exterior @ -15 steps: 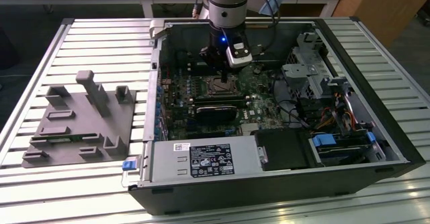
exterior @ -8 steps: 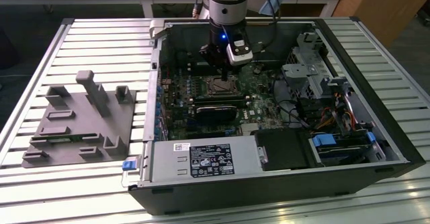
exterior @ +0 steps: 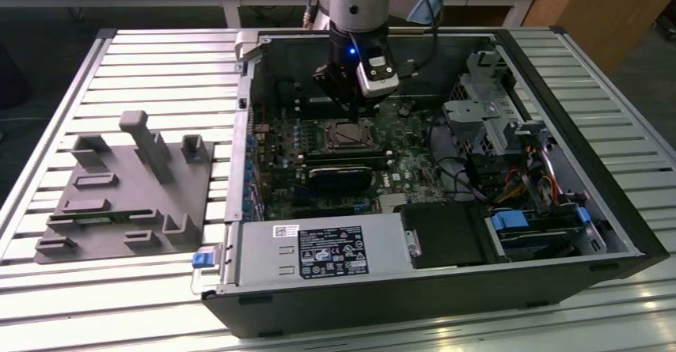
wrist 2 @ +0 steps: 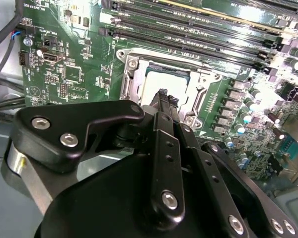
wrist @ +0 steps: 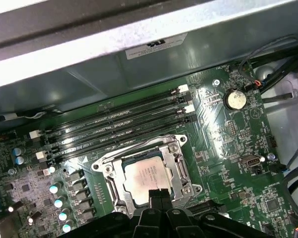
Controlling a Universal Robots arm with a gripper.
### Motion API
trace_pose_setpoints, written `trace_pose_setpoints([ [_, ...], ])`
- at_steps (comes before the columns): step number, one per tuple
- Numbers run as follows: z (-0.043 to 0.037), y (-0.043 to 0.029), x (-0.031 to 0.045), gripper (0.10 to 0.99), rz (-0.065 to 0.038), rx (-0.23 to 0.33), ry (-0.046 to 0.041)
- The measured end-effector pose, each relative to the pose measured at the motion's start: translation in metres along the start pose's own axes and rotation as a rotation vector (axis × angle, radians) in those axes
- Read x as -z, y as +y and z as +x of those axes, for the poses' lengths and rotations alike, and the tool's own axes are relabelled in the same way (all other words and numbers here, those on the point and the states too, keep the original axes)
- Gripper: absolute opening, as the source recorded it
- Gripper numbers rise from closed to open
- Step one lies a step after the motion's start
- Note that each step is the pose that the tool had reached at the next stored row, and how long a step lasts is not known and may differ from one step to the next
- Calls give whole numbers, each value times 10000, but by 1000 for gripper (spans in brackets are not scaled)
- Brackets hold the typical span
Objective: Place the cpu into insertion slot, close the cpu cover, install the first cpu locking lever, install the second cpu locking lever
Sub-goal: 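Install the second cpu locking lever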
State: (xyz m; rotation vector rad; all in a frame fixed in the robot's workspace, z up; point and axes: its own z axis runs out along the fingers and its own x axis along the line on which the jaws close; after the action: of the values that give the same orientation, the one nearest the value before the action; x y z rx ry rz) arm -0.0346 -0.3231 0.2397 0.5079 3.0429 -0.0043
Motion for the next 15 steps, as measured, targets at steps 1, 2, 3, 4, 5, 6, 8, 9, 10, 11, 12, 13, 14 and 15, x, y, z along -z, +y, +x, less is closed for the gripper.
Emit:
trace_pose_setpoints([
  [1,0,-1,1,106,1,0,0],
  [2,-1,-2,2,106,4,1,1],
  [3,-1,-4,2,106,4,1,1],
  [4,-3,-7,2,106,5,1,1],
  [5,-4,-12,2,106,5,1,1],
  [6,-6,-19,2,106,4,0,1],
  [8,-12,-34,2,106,5,1,1],
  [9,-15,-45,2,106,4,0,1],
  [10,-19,-56,1,106,4,0,1],
  [11,-24,-71,2,106,5,0,1],
  [12,-29,-85,1,106,4,0,1],
  [13,-34,-100,1,106,4,0,1],
  [14,-40,-116,0,106,4,0,1],
  [15,-45,-133,0,106,3,0,1],
])
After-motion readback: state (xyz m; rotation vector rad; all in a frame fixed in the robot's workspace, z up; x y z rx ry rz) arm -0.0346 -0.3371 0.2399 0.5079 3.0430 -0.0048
